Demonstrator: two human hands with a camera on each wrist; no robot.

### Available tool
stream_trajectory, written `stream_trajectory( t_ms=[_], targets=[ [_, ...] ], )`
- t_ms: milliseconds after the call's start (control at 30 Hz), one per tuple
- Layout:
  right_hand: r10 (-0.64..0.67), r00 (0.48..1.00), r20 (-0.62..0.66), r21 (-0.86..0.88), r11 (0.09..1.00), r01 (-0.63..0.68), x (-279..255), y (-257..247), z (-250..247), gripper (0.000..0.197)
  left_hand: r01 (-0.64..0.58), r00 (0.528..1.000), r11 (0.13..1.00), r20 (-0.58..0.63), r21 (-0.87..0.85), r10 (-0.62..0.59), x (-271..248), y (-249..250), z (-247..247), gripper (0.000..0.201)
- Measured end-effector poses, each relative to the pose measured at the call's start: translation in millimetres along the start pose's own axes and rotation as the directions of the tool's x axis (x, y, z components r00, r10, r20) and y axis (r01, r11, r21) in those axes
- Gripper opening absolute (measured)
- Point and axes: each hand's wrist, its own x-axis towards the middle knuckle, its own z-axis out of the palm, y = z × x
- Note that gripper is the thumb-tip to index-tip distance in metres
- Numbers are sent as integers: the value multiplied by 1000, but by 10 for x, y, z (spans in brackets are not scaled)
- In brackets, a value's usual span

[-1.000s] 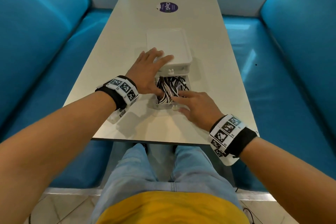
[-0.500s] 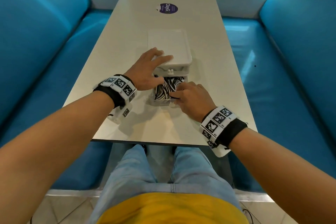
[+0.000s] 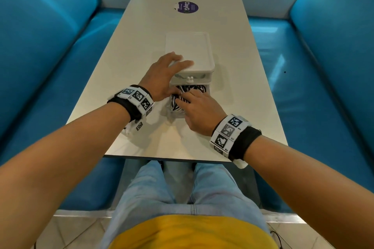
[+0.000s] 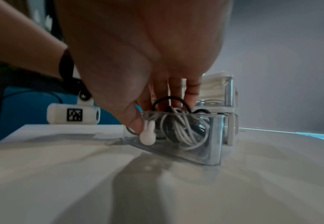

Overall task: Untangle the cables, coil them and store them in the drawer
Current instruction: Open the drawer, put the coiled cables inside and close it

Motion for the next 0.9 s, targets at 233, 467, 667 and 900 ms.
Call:
stream_trajectory(
  t_ms=[233, 467, 667, 900],
  targets=[
    [62, 996, 67, -7, 998, -61, 201, 117, -10, 52, 0, 1000, 999, -23, -32, -1, 53, 57, -24, 53],
    [100, 984, -150, 229, 971, -64, -93, 246, 87, 38, -35, 999, 999, -15, -29, 35, 36, 44, -60, 58],
    [129, 989, -67, 103, 987, -122, -6, 203, 24, 35, -46, 999, 994, -1, -98, 46, 69, 35, -47, 56],
    [258, 957, -136, 353, 915, -196, -125, 248, 23, 46, -66, 997, 994, 43, -83, 70, 81, 8, -139, 61]
  ],
)
